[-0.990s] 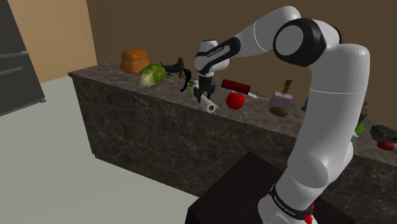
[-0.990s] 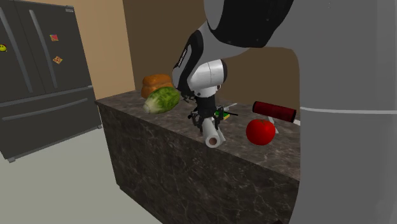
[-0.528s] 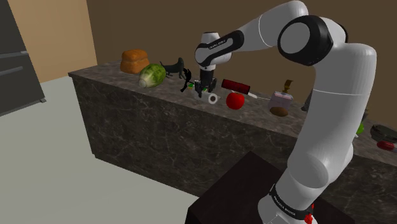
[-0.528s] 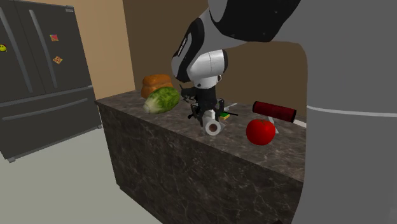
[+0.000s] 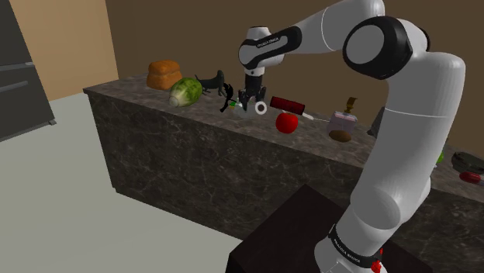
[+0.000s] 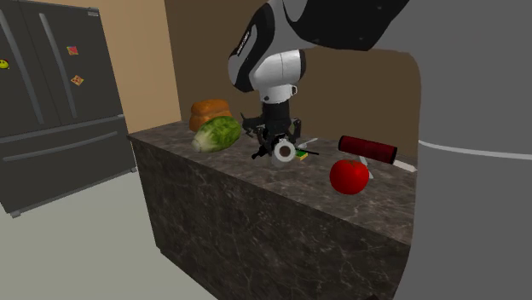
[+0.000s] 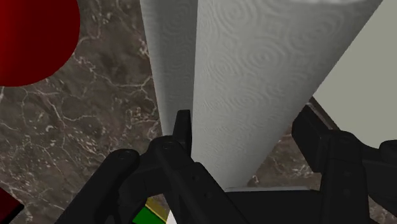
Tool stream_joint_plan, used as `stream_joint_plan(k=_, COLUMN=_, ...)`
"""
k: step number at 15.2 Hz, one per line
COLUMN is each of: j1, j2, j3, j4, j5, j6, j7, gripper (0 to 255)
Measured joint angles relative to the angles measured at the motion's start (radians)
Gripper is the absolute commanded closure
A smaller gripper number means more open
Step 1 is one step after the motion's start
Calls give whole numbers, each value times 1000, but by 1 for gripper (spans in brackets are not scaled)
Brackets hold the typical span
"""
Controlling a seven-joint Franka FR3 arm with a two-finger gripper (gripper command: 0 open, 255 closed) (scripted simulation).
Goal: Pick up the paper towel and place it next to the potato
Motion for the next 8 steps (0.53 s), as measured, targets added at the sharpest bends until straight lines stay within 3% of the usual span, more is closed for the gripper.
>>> stream_joint_plan(k=8, j1=2, j2=-26, j3=1, j4=67, j5=2, j6=-93, j7=-9, gripper=255)
